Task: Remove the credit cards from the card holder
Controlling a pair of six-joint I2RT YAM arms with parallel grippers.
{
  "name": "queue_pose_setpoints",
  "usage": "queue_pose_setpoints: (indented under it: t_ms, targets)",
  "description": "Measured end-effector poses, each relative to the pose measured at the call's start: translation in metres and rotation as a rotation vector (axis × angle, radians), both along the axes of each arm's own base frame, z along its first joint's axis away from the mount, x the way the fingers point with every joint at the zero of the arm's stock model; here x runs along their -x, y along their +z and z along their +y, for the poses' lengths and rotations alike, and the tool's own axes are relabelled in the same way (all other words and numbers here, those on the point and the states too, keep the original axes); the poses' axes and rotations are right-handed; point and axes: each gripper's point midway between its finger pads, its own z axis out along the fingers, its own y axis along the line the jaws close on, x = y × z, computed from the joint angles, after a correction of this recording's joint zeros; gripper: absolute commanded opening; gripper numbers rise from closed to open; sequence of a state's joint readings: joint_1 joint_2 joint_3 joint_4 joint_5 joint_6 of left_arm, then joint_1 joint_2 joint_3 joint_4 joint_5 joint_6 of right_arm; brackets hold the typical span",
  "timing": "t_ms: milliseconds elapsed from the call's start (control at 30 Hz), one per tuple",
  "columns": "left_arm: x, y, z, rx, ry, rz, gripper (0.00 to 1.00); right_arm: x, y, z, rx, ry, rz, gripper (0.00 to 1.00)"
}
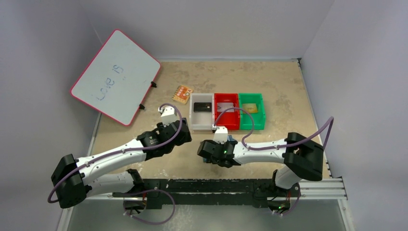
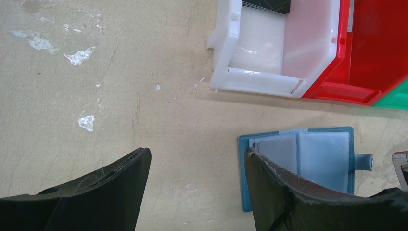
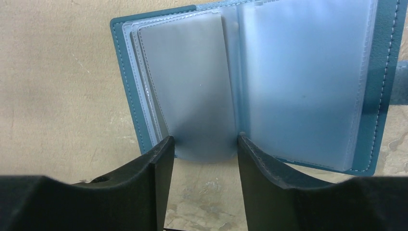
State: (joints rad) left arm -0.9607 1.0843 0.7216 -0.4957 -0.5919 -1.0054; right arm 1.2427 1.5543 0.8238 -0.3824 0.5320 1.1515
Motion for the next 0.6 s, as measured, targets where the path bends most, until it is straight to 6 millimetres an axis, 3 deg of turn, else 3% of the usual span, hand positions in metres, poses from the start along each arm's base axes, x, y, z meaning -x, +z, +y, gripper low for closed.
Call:
queue_pose_setpoints:
  t_ms: [400, 600]
  targets:
    - [0.0, -0.004, -0.001, -0.008, -0.001, 0.011, 0.71, -0.005, 0.004, -0.001, -0.088, -0.022, 0.003, 0.4]
    - [0.001, -0.01, -0.007, -0.004, -0.018, 0.032, 0.71, -0.014, 0.006, -0.014, -0.204, -0.076, 0.022, 0.38]
